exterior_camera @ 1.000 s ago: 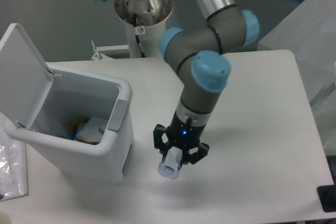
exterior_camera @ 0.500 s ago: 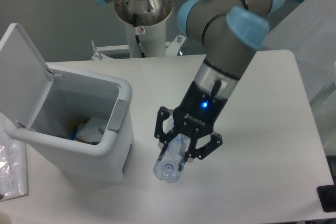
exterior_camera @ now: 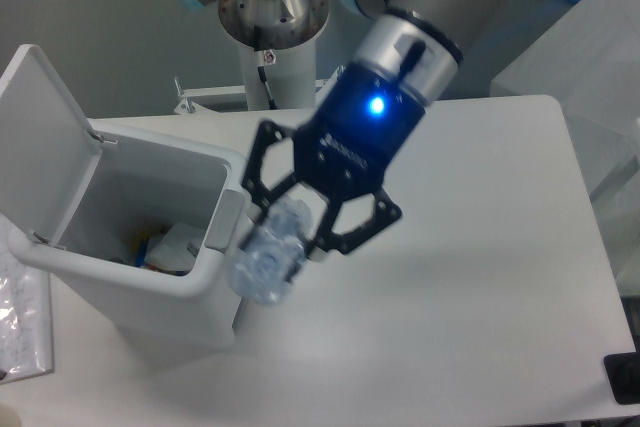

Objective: Place the trash in the trash can
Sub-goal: 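Lift the bottle and swing it over the trash bin, then lower the bottle into the bin and open the gripper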

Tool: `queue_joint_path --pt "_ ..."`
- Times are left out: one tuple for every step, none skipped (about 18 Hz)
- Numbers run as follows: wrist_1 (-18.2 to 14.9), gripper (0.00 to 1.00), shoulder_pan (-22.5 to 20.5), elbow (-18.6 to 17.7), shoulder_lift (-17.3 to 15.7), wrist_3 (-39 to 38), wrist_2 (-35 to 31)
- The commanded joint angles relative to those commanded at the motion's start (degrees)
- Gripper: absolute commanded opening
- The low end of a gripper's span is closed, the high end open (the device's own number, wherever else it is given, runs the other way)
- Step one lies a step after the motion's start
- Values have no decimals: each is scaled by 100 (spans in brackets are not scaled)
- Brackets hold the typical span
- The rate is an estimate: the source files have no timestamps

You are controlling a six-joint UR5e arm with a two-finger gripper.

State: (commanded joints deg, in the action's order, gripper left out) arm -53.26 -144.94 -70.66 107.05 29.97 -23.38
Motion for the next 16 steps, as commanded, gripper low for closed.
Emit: queue_joint_path --pt "61 30 44 -9 9 -9 18" --pt "114 30 114 -26 9 -9 18" --pt "132 30 184 -52 0 -9 18" --pt "132 30 272 -87 -9 -9 26" --pt "141 31 351 -157 -52 0 18" --pt "150 31 439 -263 -140 26 18" --pt "219 31 466 -377 -219 35 18" --pt "351 31 510 -526 -272 44 18" --pt "456 31 615 -649 -325 44 18" --pt "492 31 720 -772 -386 70 18" --pt "510 31 756 -895 -430 149 18" --pt "519 31 765 -1044 -474 263 18" --pt "519 31 765 -1194 -501 446 18" --pt "519 33 774 -1343 -510 657 18" --pt "519 34 800 -1493 -545 851 9" --pt "519 34 818 -1642 -571 1027 9"
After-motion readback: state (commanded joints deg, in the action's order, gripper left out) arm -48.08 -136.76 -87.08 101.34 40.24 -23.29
